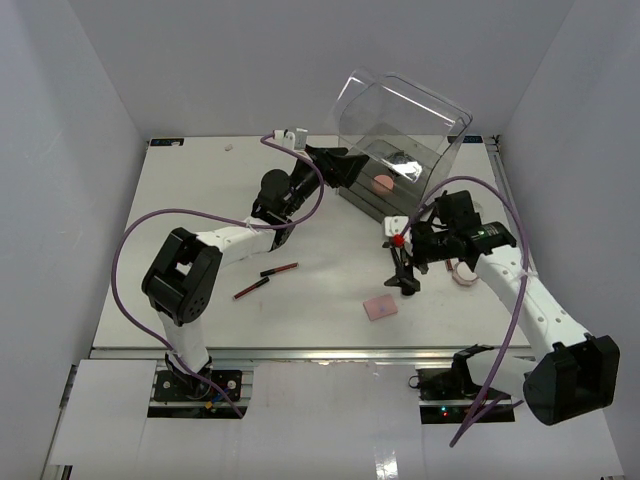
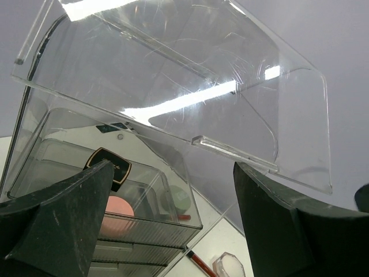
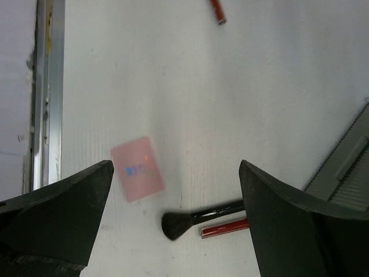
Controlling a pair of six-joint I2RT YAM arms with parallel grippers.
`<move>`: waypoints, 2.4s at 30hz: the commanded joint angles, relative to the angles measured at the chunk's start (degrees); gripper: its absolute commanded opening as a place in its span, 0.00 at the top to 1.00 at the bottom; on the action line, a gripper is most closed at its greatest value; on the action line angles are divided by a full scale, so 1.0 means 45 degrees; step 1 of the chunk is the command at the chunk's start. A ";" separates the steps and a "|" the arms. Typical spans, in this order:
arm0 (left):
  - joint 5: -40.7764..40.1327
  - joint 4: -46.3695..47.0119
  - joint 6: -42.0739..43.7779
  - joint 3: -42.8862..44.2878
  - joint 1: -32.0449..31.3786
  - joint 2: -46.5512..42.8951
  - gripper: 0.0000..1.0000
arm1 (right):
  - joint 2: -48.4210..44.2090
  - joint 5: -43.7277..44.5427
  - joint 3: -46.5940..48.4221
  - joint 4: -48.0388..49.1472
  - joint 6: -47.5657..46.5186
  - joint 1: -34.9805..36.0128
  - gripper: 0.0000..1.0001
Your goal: Organize the makeup
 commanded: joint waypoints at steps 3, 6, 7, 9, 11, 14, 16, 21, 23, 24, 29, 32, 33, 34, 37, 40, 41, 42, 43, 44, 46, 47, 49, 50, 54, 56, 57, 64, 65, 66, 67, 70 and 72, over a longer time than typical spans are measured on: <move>0.0156 0.0217 -0.0247 0.0671 0.0097 -0.0654 0.05 | 0.0356 0.3914 -0.2193 0.0835 -0.2795 0.2094 0.04; 0.0186 0.0171 -0.0288 0.0701 0.0126 -0.0683 0.05 | 0.0735 0.4367 -0.2640 0.1143 -0.3221 0.2617 0.06; 0.0196 0.0160 -0.0310 0.0712 0.0137 -0.0689 0.05 | 0.0936 0.4474 -0.2721 0.1182 -0.3267 0.2739 0.06; 0.0219 0.0131 -0.0326 0.0734 0.0152 -0.0683 0.05 | 0.1348 0.4621 -0.2768 0.1329 -0.3284 0.2934 0.08; 0.0222 0.0079 -0.0335 0.0756 0.0161 -0.0679 0.05 | 0.1743 0.4801 -0.2777 0.1511 -0.3241 0.3012 0.10; 0.0226 0.0019 -0.0360 0.0780 0.0172 -0.0718 0.05 | 0.2181 0.4879 -0.2759 0.1777 -0.3149 0.3130 0.10; 0.0231 -0.0010 -0.0347 0.0786 0.0190 -0.0729 0.05 | 0.2474 0.4884 -0.2748 0.1913 -0.3049 0.3234 0.09; 0.0263 -0.0031 -0.0396 0.0813 0.0203 -0.0748 0.05 | 0.3000 0.5147 -0.2807 0.2192 -0.2685 0.3552 0.05; 0.0270 -0.0049 -0.0404 0.0841 0.0211 -0.0748 0.05 | 0.3182 0.5177 -0.2843 0.2192 -0.2582 0.3681 0.03; 0.0270 -0.0050 -0.0422 0.0844 0.0211 -0.0748 0.05 | 0.3234 0.5204 -0.2864 0.2201 -0.2531 0.3742 0.03; 0.0272 -0.0048 -0.0466 0.0903 0.0230 -0.0727 0.05 | 0.3371 0.5360 -0.3025 0.2231 -0.2375 0.3944 0.00; 0.0290 -0.0026 -0.0551 0.0922 0.0230 -0.0704 0.05 | 0.3495 0.5483 -0.3100 0.2256 -0.2251 0.3987 0.08; 0.0290 -0.0016 -0.0570 0.0922 0.0230 -0.0695 0.05 | 0.3550 0.5538 -0.3100 0.2265 -0.2195 0.3996 0.11; 0.0290 -0.0005 -0.0592 0.0916 0.0230 -0.0690 0.05 | 0.3604 0.5585 -0.3088 0.2270 -0.2148 0.4007 0.14; 0.0255 -0.0010 -0.0619 0.0885 0.0230 -0.0690 0.05 | 0.3712 0.5680 -0.3026 0.2288 -0.2036 0.4038 0.25; 0.0251 -0.0011 -0.0638 0.0913 0.0230 -0.0690 0.05 | 0.3726 0.5725 -0.2893 0.2260 -0.1892 0.4050 0.37; 0.0251 -0.0011 -0.0638 0.0922 0.0230 -0.0690 0.05 | 0.3717 0.5743 -0.2829 0.2251 -0.1873 0.4059 0.40; 0.0251 -0.0025 -0.0652 0.0949 0.0230 -0.0690 0.05 | 0.3690 0.5757 -0.2706 0.2210 -0.1846 0.4073 0.48; 0.0251 -0.0031 -0.0658 0.0961 0.0230 -0.0679 0.05 | 0.3678 0.5763 -0.2652 0.2148 -0.1811 0.4101 0.55; 0.0230 -0.0062 -0.0668 0.0992 0.0230 -0.0660 0.05 | 0.3606 0.5774 -0.2394 0.2053 -0.1733 0.4139 0.63; 0.0132 -0.0116 -0.0694 0.1036 0.0230 -0.0675 0.05 | 0.3456 0.5897 -0.1996 0.2023 -0.1429 0.4198 0.76; 0.0088 -0.0171 -0.0726 0.1069 0.0230 -0.0686 0.04 | 0.3401 0.6050 -0.1657 0.2078 -0.1198 0.4242 0.81; 0.0046 -0.0226 -0.0726 0.1137 0.0230 -0.0709 0.04 | 0.3259 0.6513 -0.1120 0.2444 -0.0606 0.4343 0.86; 0.0036 -0.0275 -0.0720 0.1190 0.0230 -0.0713 0.04 | 0.3142 0.6886 -0.0876 0.2854 -0.0191 0.4405 0.88; 0.0016 -0.0418 -0.0756 0.1367 0.0230 -0.0766 0.04 | 0.2695 0.9137 -0.0171 0.4578 0.1527 0.4598 0.91; -0.0003 -0.0544 -0.0758 0.1453 0.0230 -0.0808 0.04 | 0.2564 1.0047 0.0105 0.5550 0.1809 0.4630 0.91; -0.0005 -0.0599 -0.0775 0.1492 0.0230 -0.0828 0.04 | 0.2544 1.1071 0.0145 0.5987 0.1928 0.4665 0.91; -0.0051 -0.0930 -0.0798 0.1874 0.0250 -0.0868 0.04 | 0.2481 1.4548 0.0064 0.8844 0.1350 0.4850 0.92; -0.0078 -0.0992 -0.0806 0.1919 0.0250 -0.0877 0.04 | 0.2463 1.4842 0.0001 0.9182 0.1173 0.4876 0.92; -0.0101 -0.1050 -0.0813 0.1962 0.0250 -0.0884 0.04 | 0.2444 1.5131 -0.0067 0.9533 0.0990 0.4900 0.92; -0.0109 -0.1082 -0.0805 0.2002 0.0250 -0.0876 0.04 | 0.2421 1.5385 -0.0170 0.9961 0.0776 0.4908 0.92; -0.0130 -0.1193 -0.0795 0.2162 0.0250 -0.0856 0.04 | 0.2350 1.6132 -0.0569 1.1250 0.0054 0.4919 0.92; -0.0140 -0.1264 -0.0811 0.2289 0.0250 -0.0823 0.04 | 0.2276 1.6549 -0.0930 1.2303 -0.0554 0.4935 0.92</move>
